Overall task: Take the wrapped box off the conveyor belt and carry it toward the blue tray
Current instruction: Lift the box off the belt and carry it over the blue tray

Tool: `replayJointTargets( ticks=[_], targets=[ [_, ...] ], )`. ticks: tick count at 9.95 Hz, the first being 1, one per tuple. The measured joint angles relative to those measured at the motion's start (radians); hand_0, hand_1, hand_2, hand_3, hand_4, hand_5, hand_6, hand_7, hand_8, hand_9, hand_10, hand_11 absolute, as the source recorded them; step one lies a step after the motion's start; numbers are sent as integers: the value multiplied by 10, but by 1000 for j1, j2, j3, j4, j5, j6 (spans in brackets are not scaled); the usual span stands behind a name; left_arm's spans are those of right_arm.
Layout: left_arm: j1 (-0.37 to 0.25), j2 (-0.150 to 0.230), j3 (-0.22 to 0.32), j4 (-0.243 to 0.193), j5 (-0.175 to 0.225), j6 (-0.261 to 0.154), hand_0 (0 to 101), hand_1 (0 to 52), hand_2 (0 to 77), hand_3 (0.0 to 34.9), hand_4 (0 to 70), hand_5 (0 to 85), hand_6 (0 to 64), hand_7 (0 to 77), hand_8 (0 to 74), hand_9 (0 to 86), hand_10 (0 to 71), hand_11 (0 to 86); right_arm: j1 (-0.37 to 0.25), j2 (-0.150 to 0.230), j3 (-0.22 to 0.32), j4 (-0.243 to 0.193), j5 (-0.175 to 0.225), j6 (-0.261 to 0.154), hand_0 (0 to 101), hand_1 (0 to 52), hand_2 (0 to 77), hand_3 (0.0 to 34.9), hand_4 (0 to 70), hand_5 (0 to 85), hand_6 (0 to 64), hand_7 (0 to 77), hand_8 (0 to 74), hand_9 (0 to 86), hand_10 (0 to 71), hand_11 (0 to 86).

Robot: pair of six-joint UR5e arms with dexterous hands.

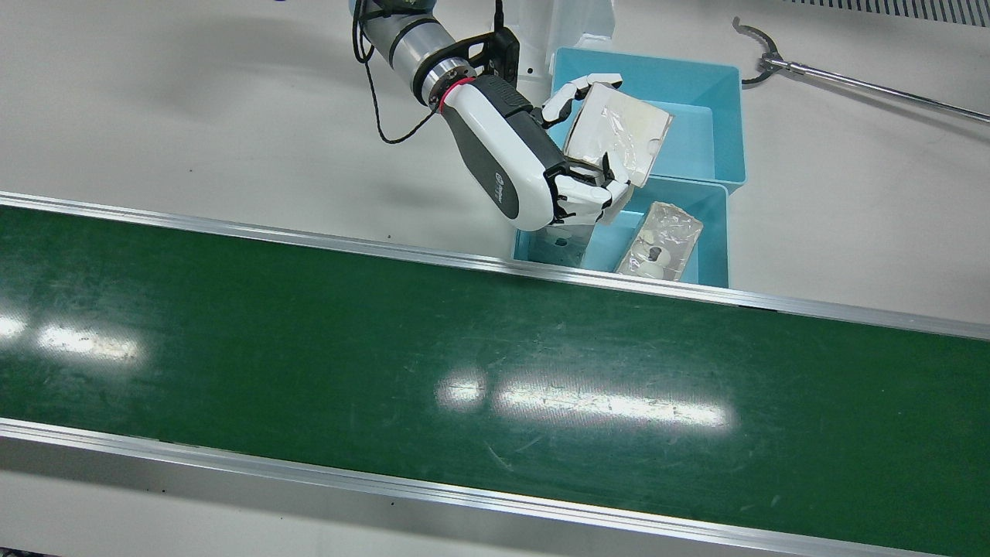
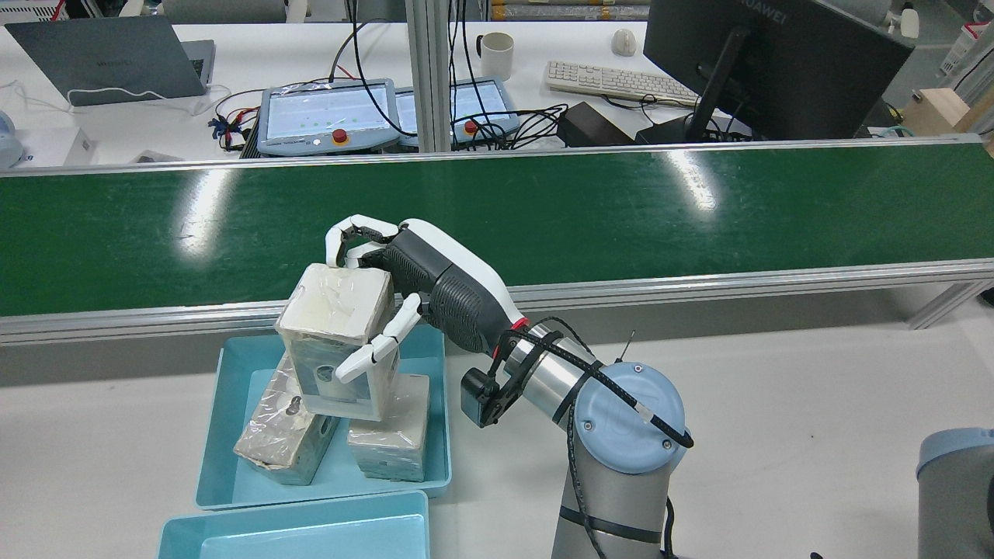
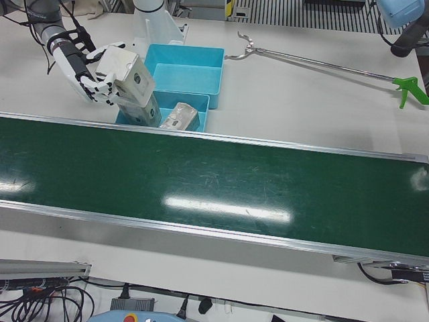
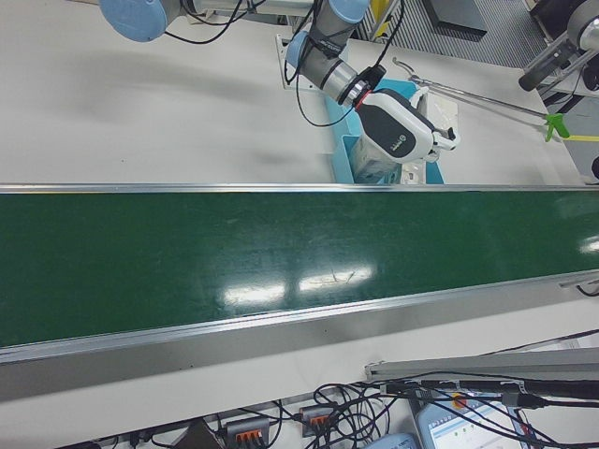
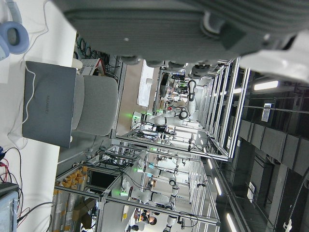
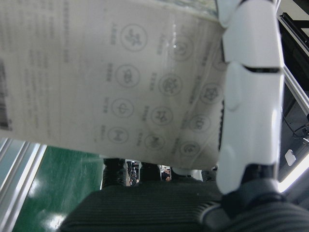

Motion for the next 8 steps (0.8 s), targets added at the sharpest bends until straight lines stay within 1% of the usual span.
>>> replayJointTargets(
  ticks=[1,2,3,4,5,6,7,8],
  targets=[
    [0,0,0,0,0,0,0,0,5,0,0,11,5,0,0,0,0,0,-4,-1,1,0,-9,-1,514,22,338,102,164,562,518,774,278,709,355,824],
    [0,0,0,0,0,0,0,0,5,0,0,11,5,0,0,0,5,0,-5,-4,4,-1,-22,0,510,169,147,187,164,316,415,774,125,54,196,736],
    [0,0,0,0,0,0,0,0,5,0,0,11,5,5,0,0,0,0,-5,-14,13,-3,-30,1,510,169,147,187,164,316,284,774,0,11,38,16],
    [0,0,0,0,0,0,0,0,5,0,0,11,5,5,0,0,0,0,-5,-33,29,-4,-35,2,510,169,147,187,164,316,284,774,0,11,38,16],
    [0,0,0,0,0,0,0,0,5,0,0,11,0,5,0,0,5,0,-4,-58,51,-5,-38,2,532,196,158,286,164,349,55,33,0,54,0,5],
    [0,0,0,0,0,0,0,0,5,0,0,11,0,5,0,0,5,0,3,-84,77,-7,-39,3,532,224,224,286,164,349,55,33,0,54,0,5],
    [0,0,0,0,0,0,0,0,5,0,0,11,5,0,0,0,0,0,16,-104,99,-7,-44,3,518,218,131,301,164,338,49,104,0,38,0,5],
    [0,0,0,0,0,0,0,0,5,0,0,11,5,0,0,0,0,0,42,-113,116,-8,-59,4,518,175,175,303,147,333,33,235,0,38,0,5]
  ],
)
